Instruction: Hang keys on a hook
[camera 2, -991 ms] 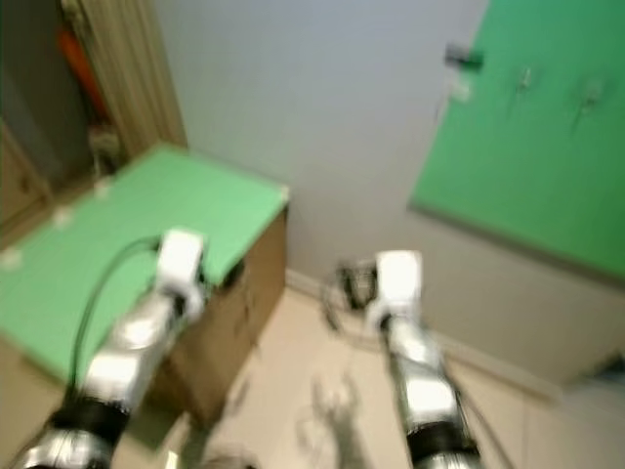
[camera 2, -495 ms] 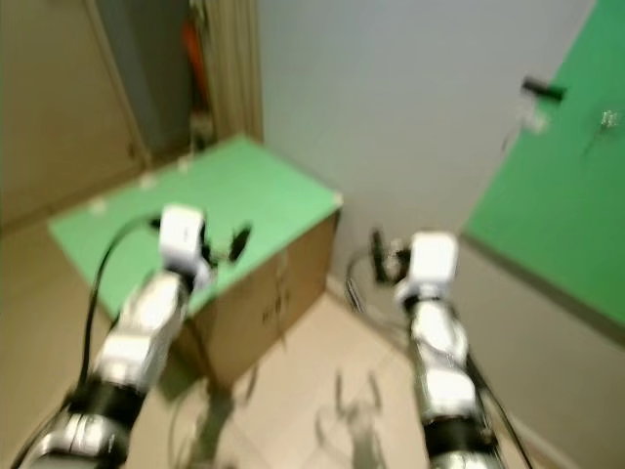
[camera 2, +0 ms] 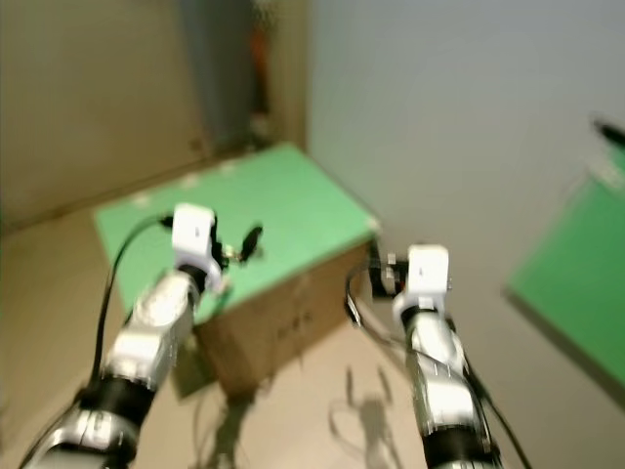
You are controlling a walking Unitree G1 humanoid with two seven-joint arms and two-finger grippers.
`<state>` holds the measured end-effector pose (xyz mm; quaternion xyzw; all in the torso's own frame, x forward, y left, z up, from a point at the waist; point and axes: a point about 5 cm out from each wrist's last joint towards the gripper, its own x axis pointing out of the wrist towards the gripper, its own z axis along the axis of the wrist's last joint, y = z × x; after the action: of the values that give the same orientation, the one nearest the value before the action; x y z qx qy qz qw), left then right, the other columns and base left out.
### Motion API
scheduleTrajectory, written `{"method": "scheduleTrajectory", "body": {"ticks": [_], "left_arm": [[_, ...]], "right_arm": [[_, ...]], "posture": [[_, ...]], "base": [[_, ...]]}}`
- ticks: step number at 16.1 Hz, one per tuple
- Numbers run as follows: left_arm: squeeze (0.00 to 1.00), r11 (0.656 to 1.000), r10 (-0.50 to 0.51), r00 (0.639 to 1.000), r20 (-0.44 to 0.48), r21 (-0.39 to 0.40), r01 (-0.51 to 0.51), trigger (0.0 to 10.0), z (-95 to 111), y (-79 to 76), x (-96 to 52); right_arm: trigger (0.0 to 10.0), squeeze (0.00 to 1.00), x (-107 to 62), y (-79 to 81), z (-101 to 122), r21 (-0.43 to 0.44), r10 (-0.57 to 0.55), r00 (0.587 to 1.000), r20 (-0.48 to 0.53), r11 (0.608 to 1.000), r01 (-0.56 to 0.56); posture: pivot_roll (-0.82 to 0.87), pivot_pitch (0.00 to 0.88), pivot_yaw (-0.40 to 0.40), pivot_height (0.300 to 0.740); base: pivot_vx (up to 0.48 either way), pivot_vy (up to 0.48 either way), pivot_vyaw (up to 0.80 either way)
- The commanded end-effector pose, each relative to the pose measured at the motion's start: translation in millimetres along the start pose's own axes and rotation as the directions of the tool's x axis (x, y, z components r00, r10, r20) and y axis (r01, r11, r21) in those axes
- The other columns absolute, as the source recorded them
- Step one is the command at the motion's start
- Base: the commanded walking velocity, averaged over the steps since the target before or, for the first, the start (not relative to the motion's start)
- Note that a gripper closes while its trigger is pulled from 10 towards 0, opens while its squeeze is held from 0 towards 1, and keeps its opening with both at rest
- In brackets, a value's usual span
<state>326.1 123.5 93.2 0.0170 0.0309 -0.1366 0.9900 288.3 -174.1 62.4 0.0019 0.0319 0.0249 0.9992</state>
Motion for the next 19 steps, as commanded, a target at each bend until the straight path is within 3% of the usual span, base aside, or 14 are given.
{"method": "scheduleTrajectory", "body": {"ticks": [1, 5, 9, 19], "left_arm": [[0.00, 0.995, 0.089, 0.996, -0.013, 0.055, -0.088, 10.0, -3.3, 16.8, -4.9], [0.00, 0.990, 0.126, 0.989, -0.074, 0.064, -0.122, 10.0, -11.0, 22.5, -5.1], [0.00, 0.993, 0.078, 0.994, -0.074, 0.096, -0.071, 10.0, -10.9, 19.4, -4.2], [0.00, 0.990, 0.099, 0.994, -0.044, 0.107, -0.094, 10.0, -4.3, 16.1, 1.8]], "right_arm": [[10.0, 0.00, 4.2, 10.6, -0.5, 0.011, 0.045, 0.999, -0.018, 0.999, -0.045], [10.0, 0.00, 6.0, 16.0, -3.9, 0.007, 0.087, 0.995, -0.046, 0.996, -0.087], [10.0, 0.00, 7.7, 19.8, -7.6, 0.004, 0.093, 0.993, -0.076, 0.996, -0.093], [10.0, 0.00, 6.7, 24.4, -8.2, 0.026, 0.088, 0.994, -0.071, 0.996, -0.087]], "posture": [[-0.03, 0.000, -0.002, 0.740], [-0.02, 0.000, -0.009, 0.740], [-0.02, 0.000, -0.008, 0.740], [-0.04, 0.000, 0.007, 0.740]], "base": [[0.000, -0.274, 0.68], [0.000, 0.000, 0.68], [0.000, 0.000, 0.34], [0.461, 0.000, 0.00]]}}
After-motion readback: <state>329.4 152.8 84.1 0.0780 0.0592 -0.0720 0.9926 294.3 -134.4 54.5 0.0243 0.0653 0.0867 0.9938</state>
